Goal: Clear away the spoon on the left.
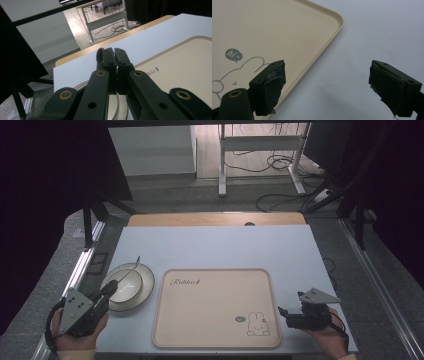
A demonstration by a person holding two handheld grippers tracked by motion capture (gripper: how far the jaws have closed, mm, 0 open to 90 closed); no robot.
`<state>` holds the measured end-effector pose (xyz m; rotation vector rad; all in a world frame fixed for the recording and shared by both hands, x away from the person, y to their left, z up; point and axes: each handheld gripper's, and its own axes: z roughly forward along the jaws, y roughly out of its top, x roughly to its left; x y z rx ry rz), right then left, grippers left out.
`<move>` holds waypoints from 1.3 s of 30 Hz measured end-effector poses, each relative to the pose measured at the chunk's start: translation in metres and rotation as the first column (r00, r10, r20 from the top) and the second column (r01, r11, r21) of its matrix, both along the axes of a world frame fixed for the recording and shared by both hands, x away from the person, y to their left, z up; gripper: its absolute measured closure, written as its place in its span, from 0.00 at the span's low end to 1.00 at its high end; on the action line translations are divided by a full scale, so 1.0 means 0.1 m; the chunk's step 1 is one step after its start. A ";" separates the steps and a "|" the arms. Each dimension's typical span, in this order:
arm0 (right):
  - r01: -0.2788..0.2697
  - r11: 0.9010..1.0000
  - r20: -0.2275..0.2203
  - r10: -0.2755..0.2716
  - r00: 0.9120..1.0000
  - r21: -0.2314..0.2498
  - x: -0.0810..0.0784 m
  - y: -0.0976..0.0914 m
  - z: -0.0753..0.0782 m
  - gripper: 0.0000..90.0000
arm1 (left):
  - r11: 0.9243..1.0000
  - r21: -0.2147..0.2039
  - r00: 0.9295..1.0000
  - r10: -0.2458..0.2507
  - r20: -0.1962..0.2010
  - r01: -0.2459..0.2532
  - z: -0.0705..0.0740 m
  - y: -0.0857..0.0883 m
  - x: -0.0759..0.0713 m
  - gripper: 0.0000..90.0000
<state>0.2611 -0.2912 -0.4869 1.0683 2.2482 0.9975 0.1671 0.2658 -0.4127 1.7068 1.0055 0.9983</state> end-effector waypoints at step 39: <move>0.000 1.000 -0.002 0.000 1.000 -0.005 0.00 -0.01 -0.01 0.16 | 0.989 0.043 0.990 -0.139 -0.027 0.140 0.01 -0.57 0.33 1.00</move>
